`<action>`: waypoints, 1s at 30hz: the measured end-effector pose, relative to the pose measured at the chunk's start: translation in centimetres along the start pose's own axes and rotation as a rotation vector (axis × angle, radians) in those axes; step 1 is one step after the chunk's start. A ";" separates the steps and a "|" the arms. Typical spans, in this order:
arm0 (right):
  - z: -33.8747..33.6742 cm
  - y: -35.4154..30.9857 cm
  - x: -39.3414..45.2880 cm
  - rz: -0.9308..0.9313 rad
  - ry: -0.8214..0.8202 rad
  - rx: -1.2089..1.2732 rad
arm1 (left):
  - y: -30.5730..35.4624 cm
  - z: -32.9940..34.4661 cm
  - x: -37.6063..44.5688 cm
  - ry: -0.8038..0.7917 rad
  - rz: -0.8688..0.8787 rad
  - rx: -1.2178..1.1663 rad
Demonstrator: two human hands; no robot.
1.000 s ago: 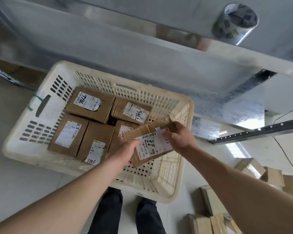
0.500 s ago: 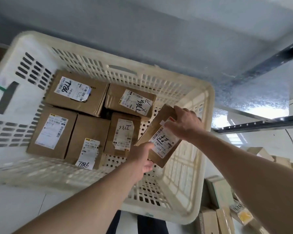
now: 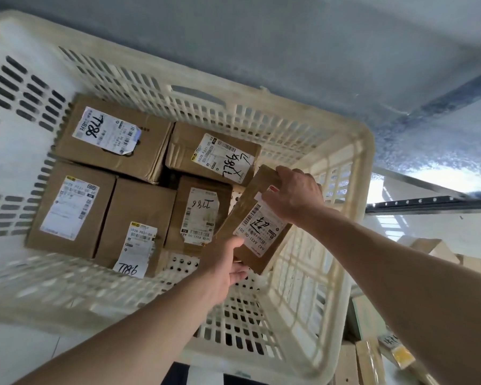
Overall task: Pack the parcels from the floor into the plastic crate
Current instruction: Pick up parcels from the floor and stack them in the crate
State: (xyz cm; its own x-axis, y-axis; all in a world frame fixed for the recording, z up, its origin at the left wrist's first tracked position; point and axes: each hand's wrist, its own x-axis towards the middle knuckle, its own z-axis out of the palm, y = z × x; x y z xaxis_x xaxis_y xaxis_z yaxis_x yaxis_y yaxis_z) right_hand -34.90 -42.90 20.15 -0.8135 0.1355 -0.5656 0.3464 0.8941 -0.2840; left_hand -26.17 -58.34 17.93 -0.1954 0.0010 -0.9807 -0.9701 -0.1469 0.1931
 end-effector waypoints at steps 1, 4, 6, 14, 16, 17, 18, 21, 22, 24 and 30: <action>0.0 -0.1 0.0 -0.004 0.007 0.010 | 0.0 -0.1 0.0 -0.001 0.002 -0.010; -0.2 -0.7 0.3 -0.027 0.041 0.022 | 0.2 0.1 -0.2 -0.014 0.014 -0.030; -0.4 -0.7 0.7 -0.030 0.052 0.015 | 0.4 0.5 -0.2 -0.028 0.022 -0.030; -0.6 0.9 2.8 0.034 -0.001 0.009 | 1.7 3.2 0.7 -0.148 0.007 -0.018; -0.4 1.0 3.1 0.029 -0.043 0.021 | 2.3 4.0 1.0 -0.213 -0.010 -0.055; -0.2 1.1 3.2 0.032 -0.063 0.019 | 2.6 4.4 1.1 -0.247 -0.022 -0.067; 0.1 1.1 3.3 0.035 -0.084 0.007 | 3.0 4.9 1.3 -0.273 -0.030 -0.067; 1.2 1.6 3.2 0.031 -0.222 -0.100 | 3.7 5.8 2.0 -0.245 -0.038 -0.030; 1.5 1.8 3.1 0.030 -0.268 -0.137 | 3.7 5.9 2.3 -0.227 -0.042 -0.015; 2.2 2.4 2.9 0.044 -0.328 -0.173 | 3.6 6.1 2.8 -0.208 -0.037 0.027; 3.0 3.0 2.8 0.010 -0.389 -0.271 | 3.4 6.8 4.3 -0.011 -0.053 0.190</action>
State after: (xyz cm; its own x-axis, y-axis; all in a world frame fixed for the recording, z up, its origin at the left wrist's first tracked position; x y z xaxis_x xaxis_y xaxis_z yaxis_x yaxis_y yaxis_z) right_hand -34.81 -41.14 15.42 -0.5577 0.0212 -0.8298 0.1767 0.9798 -0.0937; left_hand -31.30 -52.10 14.55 -0.1440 0.0147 -0.9895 -0.9886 0.0429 0.1445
